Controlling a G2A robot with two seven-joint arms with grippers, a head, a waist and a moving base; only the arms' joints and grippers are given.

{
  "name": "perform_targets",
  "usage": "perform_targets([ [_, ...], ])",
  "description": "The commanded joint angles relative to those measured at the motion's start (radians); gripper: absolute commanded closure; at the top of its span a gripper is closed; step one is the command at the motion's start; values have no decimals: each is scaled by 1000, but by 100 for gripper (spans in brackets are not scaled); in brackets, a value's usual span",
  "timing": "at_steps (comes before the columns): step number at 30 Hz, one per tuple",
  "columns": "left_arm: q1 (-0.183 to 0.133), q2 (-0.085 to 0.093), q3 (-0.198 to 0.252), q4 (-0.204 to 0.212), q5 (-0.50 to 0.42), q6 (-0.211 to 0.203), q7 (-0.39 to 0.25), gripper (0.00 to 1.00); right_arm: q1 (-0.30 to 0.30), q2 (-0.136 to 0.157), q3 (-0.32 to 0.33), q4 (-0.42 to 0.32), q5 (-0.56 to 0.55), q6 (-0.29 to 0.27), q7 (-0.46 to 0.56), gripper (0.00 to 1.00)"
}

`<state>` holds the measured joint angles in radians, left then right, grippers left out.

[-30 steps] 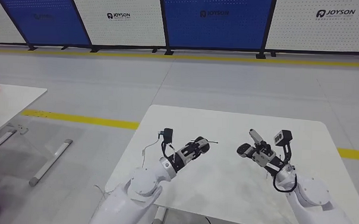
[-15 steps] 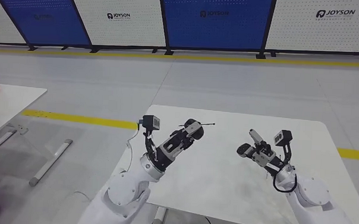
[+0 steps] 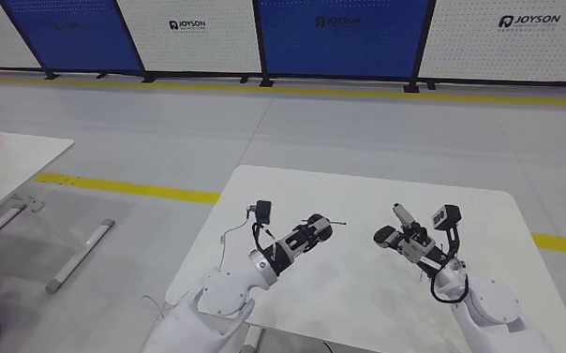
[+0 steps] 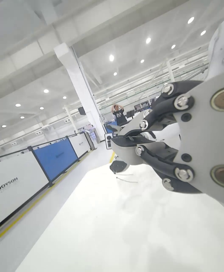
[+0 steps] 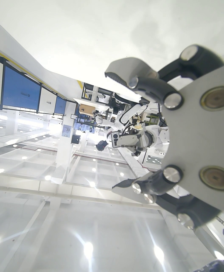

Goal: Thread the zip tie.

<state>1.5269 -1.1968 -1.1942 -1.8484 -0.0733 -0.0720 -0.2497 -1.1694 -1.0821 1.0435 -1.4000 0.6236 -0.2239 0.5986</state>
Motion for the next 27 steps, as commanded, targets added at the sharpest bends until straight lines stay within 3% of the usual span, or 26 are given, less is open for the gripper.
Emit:
perform_targets([
  [1, -9, -2, 27, 36, 67, -17, 17, 100, 0, 0, 0, 0, 0, 0, 0, 0],
  [5, -15, -5, 73, 66, 133, -48, 23, 100, 0, 0, 0, 0, 0, 0, 0, 0],
  [8, -16, -6, 89, 61, 156, -64, 37, 100, 0, 0, 0, 0, 0, 0, 0, 0],
  [18, -16, -6, 91, 60, 157, -67, 37, 100, 0, 0, 0, 0, 0, 0, 0, 0],
  [23, -49, 0, 112, 70, 204, -96, -82, 100, 0, 0, 0, 0, 0, 0, 0, 0],
  [27, -93, 3, 95, 92, 121, -95, -186, 100, 0, 0, 0, 0, 0, 0, 0, 0],
])
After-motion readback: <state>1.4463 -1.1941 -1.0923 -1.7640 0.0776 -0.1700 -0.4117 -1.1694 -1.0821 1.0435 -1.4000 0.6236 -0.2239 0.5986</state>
